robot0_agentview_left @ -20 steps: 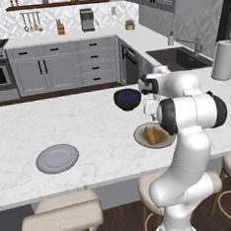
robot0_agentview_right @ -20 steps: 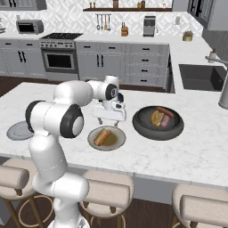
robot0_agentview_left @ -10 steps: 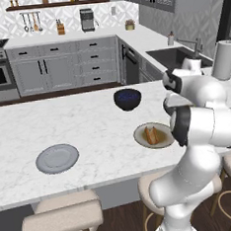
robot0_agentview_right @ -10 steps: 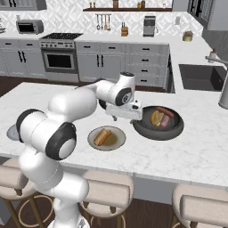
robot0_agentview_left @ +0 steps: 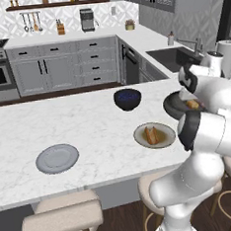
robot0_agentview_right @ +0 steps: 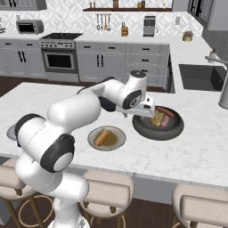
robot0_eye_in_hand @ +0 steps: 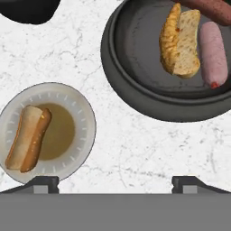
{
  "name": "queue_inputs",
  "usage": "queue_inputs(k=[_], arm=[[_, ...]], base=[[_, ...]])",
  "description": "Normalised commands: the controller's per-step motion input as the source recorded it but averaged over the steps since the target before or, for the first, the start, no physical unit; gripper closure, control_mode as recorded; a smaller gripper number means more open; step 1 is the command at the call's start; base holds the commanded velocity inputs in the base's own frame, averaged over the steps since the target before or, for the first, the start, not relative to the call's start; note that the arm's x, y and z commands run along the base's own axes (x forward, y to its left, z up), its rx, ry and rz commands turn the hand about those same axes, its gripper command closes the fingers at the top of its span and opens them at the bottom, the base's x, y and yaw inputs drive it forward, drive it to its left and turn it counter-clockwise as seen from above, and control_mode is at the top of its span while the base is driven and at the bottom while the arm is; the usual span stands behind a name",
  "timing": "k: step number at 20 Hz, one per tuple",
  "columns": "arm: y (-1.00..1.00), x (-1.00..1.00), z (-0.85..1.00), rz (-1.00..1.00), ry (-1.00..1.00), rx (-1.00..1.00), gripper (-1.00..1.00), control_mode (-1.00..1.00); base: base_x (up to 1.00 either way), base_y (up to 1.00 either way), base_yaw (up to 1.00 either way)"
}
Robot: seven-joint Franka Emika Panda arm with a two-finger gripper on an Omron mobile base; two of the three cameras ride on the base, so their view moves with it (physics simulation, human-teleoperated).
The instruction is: Place one bun and one sausage from the bowl on each plate.
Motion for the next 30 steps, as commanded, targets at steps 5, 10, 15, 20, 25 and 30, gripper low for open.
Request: queue_inputs(k=[5, 10, 15, 20, 25, 30], arm=[[-0.16, 0.33, -0.11, -0.02, -0.01, 0.0, -1.0, -1.0], [-0.17, 0.63, -0.15, -0.01, 0.0, -0.04, -1.0, -1.0], [-0.27, 0.58, -0.31, 0.0, 0.0, -0.06, -1.0, -1.0], [-0.35, 0.54, -0.36, 0.0, 0.0, -0.04, -1.0, -1.0], [-0.34, 0.59, -0.04, 0.0, 0.01, 0.0, -1.0, -1.0], [-0.26, 0.51, -0.29, 0.0, 0.02, 0.0, -1.0, -1.0]], base=[[0.0, 0.0, 0.0], [0.0, 0.0, 0.0], [0.0, 0.0, 0.0], [0.0, 0.0, 0.0], [0.0, 0.0, 0.0], [0.0, 0.0, 0.0]])
